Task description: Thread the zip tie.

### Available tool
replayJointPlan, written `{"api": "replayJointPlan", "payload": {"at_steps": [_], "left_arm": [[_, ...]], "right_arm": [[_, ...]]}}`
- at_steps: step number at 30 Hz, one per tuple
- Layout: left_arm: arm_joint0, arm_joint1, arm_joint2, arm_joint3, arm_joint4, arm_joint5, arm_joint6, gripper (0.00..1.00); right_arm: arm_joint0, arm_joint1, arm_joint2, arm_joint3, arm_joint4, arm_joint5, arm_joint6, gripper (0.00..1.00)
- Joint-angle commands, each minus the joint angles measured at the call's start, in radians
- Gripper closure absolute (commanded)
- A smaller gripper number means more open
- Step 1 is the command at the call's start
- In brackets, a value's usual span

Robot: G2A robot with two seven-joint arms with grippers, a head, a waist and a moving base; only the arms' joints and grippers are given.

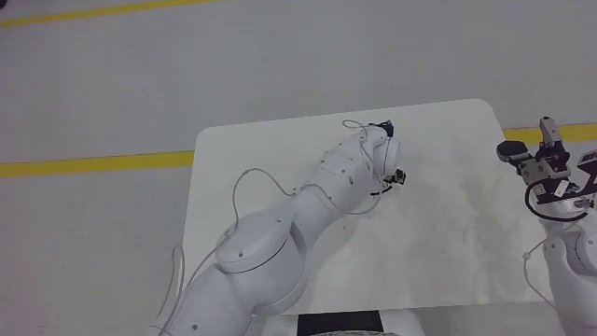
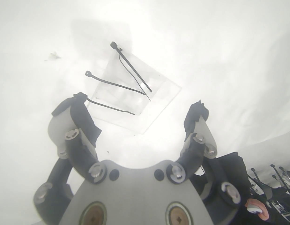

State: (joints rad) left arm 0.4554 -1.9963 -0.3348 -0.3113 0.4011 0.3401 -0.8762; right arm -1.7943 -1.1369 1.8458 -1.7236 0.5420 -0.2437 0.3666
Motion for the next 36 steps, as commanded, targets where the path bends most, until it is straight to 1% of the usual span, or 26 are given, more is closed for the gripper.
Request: {"api": "replayJointPlan", "payload": {"at_steps": [1,4,6,9,12,15,17,19,31,32,33,34,36], "left_arm": [[-0.004,-0.001,0.001,0.01,-0.001,0.0,0.004,0.0],[-0.014,-0.002,-0.002,0.028,-0.01,0.0,0.012,0.0],[-0.02,-0.003,-0.007,0.032,-0.023,0.0,0.014,0.0],[-0.028,-0.004,-0.02,0.011,-0.059,0.0,0.001,0.0],[-0.027,-0.003,-0.025,-0.017,-0.085,-0.004,-0.018,0.0],[-0.025,-0.003,-0.024,-0.019,-0.092,0.0,-0.019,0.0],[-0.022,-0.004,-0.033,-0.001,-0.118,0.0,-0.02,0.0],[-0.029,-0.008,-0.043,0.016,-0.143,0.0,-0.015,0.0],[-0.029,-0.008,-0.043,0.016,-0.143,0.0,-0.015,0.0],[-0.035,-0.007,-0.043,0.025,-0.138,0.0,0.005,0.0],[-0.036,-0.008,-0.047,0.04,-0.142,0.0,0.042,0.0],[-0.036,-0.011,-0.048,0.052,-0.146,0.0,0.049,0.0],[-0.049,-0.018,-0.043,0.067,-0.147,0.0,0.056,0.0]], "right_arm": [[0.0,0.0,0.0,0.0,0.0,0.0,0.0,0.0],[0.0,0.0,0.0,0.0,0.0,0.0,0.0,0.0],[0.0,0.0,0.0,0.0,0.0,0.0,0.0,0.0],[0.0,0.0,0.0,0.0,0.0,0.0,0.0,0.0],[0.0,0.0,0.0,0.0,0.0,0.0,0.0,0.0],[0.0,0.0,0.0,0.0,0.0,0.0,0.0,0.0],[0.0,0.0,0.0,0.0,0.0,0.0,0.0,0.0],[0.0,0.0,0.0,0.0,0.0,0.0,0.0,0.0],[0.0,0.0,0.0,0.0,0.0,0.0,0.0,0.0],[0.0,0.0,0.0,0.0,0.0,0.0,0.0,0.0],[0.0,0.0,0.0,0.0,0.0,0.0,0.0,0.0],[0.0,0.0,0.0,0.0,0.0,0.0,0.0,0.0],[0.0,0.0,0.0,0.0,0.0,0.0,0.0,0.0]]}}
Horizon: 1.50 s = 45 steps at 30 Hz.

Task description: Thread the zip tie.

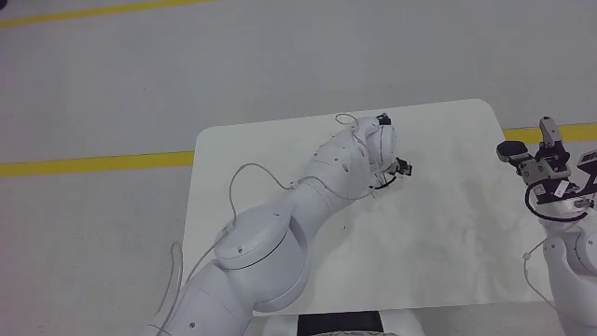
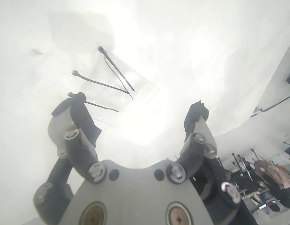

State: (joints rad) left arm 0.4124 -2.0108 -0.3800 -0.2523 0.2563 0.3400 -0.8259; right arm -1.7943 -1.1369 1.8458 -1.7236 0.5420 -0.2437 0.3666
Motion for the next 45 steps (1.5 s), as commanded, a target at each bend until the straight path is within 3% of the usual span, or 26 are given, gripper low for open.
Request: {"api": "replayJointPlan", "payload": {"at_steps": [1,3,4,5,9,14,17,21,24,34,38,45], "left_arm": [[-0.012,-0.007,0.006,0.019,-0.002,0.0,0.001,0.0],[-0.025,-0.013,0.014,0.027,-0.005,0.0,-0.004,0.0],[-0.032,-0.014,0.021,0.033,-0.005,0.0,-0.009,0.09],[-0.035,-0.014,0.027,0.035,-0.006,0.0,-0.008,0.11],[-0.045,-0.014,0.055,0.033,-0.01,0.0,-0.048,0.04],[-0.06,-0.014,0.083,0.04,-0.029,0.0,-0.098,0.16],[-0.06,-0.014,0.099,0.035,-0.042,0.0,-0.128,0.18],[-0.058,-0.014,0.112,0.037,-0.045,0.0,-0.151,0.13],[-0.058,-0.014,0.112,0.043,-0.049,0.0,-0.164,0.0],[-0.06,-0.014,0.111,0.042,-0.047,0.0,-0.156,0.0],[-0.051,0.0,0.112,0.007,-0.059,0.0,-0.121,0.0],[-0.047,0.003,0.112,-0.018,-0.066,0.0,-0.166,0.0]], "right_arm": [[0.0,0.0,0.0,0.0,0.0,0.0,0.0,0.0],[0.0,0.0,0.0,0.0,0.0,0.0,0.0,0.0],[0.0,0.0,0.0,0.0,0.0,0.0,0.0,0.0],[0.0,0.0,0.0,0.0,0.0,0.0,0.0,0.0],[0.0,0.0,0.0,0.0,0.0,0.0,0.0,0.0],[0.0,0.0,0.0,0.0,0.0,0.0,0.0,0.0],[0.0,0.0,0.0,0.0,0.0,0.0,0.0,0.0],[0.0,0.0,0.0,0.0,0.0,0.0,0.0,0.0],[0.0,0.0,0.0,0.0,0.0,0.0,0.0,0.0],[0.0,0.0,0.0,0.0,0.0,0.0,0.0,0.0],[0.0,0.0,0.0,0.0,0.0,0.0,0.0,0.0],[0.0,0.0,0.0,0.0,0.0,0.0,0.0,0.0]]}}
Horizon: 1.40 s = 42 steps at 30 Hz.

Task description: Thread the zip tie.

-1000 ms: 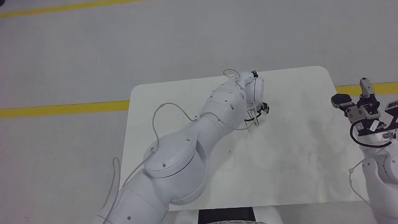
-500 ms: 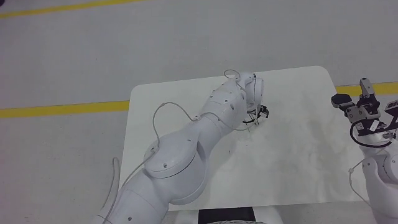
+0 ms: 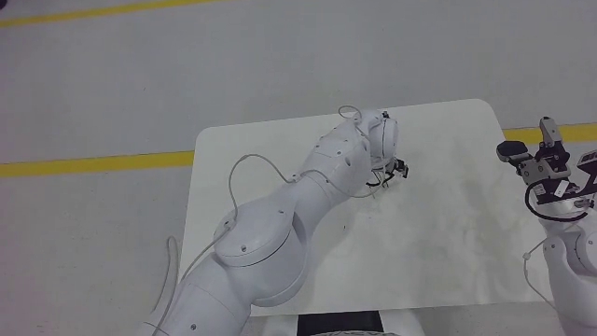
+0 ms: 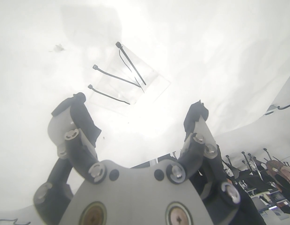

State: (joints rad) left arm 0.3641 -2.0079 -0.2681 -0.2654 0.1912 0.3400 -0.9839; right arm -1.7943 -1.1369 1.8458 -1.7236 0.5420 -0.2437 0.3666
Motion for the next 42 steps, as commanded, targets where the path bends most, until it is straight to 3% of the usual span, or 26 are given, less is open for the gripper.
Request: {"api": "replayJointPlan", "payload": {"at_steps": [1,4,7,11,13,15,26,34,42], "left_arm": [[0.003,0.0,-0.001,-0.012,-0.005,0.0,-0.02,0.0],[0.009,0.004,-0.003,-0.023,-0.009,0.0,-0.031,0.0],[0.018,0.007,-0.015,-0.025,-0.031,0.0,-0.021,0.09],[0.026,0.005,-0.015,-0.022,-0.029,0.0,-0.006,0.35],[0.026,0.003,-0.013,-0.019,-0.025,0.0,-0.007,0.36],[0.026,0.002,-0.01,-0.013,-0.022,0.0,-0.008,0.5],[0.021,-0.011,0.019,0.018,-0.011,0.0,0.009,0.55],[0.028,-0.017,0.023,0.036,0.006,0.0,0.017,0.53],[0.036,-0.017,0.028,0.031,0.002,0.0,0.006,0.55]], "right_arm": [[0.0,0.0,0.0,0.0,0.0,0.0,0.0,0.0],[0.0,0.0,0.0,0.0,0.0,0.0,0.0,0.0],[0.0,0.0,0.0,0.0,0.0,0.0,0.0,0.0],[0.0,0.0,0.0,0.0,0.0,0.0,0.0,0.0],[0.0,0.0,0.0,0.0,0.0,0.0,0.0,0.0],[0.0,0.0,0.0,0.0,0.0,0.0,0.0,0.0],[0.0,0.0,0.0,0.0,0.0,0.0,0.0,0.0],[0.0,0.0,0.0,0.0,0.0,0.0,0.0,0.0],[0.0,0.0,0.0,0.0,0.0,0.0,0.0,0.0]]}}
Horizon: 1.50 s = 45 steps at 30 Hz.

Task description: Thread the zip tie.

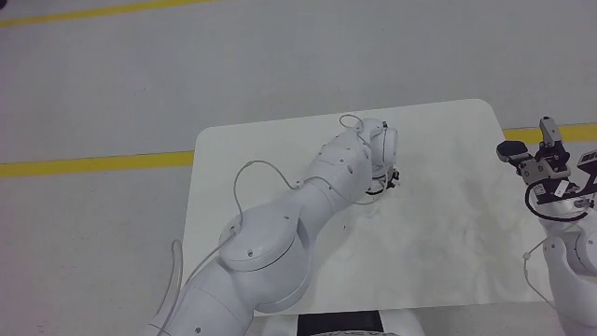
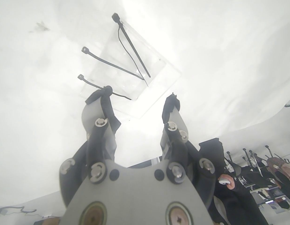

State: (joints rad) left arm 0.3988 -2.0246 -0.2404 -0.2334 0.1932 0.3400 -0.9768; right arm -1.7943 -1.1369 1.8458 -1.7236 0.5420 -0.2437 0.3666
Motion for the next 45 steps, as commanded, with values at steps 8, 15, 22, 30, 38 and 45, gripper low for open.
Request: {"api": "replayJointPlan", "payload": {"at_steps": [8,15,22,30,38,45], "left_arm": [[0.005,0.0,0.003,-0.001,-0.012,0.0,0.003,0.62],[0.004,0.0,0.002,0.001,-0.036,0.0,0.024,0.64],[0.004,0.0,0.003,0.007,-0.064,0.0,0.059,0.64],[0.033,0.002,0.02,-0.004,-0.11,0.0,0.152,0.68],[0.037,0.003,0.023,-0.008,-0.102,0.0,0.146,0.69],[0.036,0.001,0.022,-0.006,-0.062,0.0,0.122,0.65]], "right_arm": [[0.0,0.0,0.0,0.0,0.0,0.0,0.0,0.0],[0.0,0.0,0.0,0.0,0.0,0.0,0.0,0.0],[0.0,0.0,0.0,0.0,0.0,0.0,0.0,0.0],[0.0,0.0,0.0,0.0,0.0,0.0,0.0,0.0],[0.0,0.0,0.0,0.0,0.0,0.0,0.0,0.0],[0.0,0.0,0.0,0.0,0.0,0.0,0.0,0.0]]}}
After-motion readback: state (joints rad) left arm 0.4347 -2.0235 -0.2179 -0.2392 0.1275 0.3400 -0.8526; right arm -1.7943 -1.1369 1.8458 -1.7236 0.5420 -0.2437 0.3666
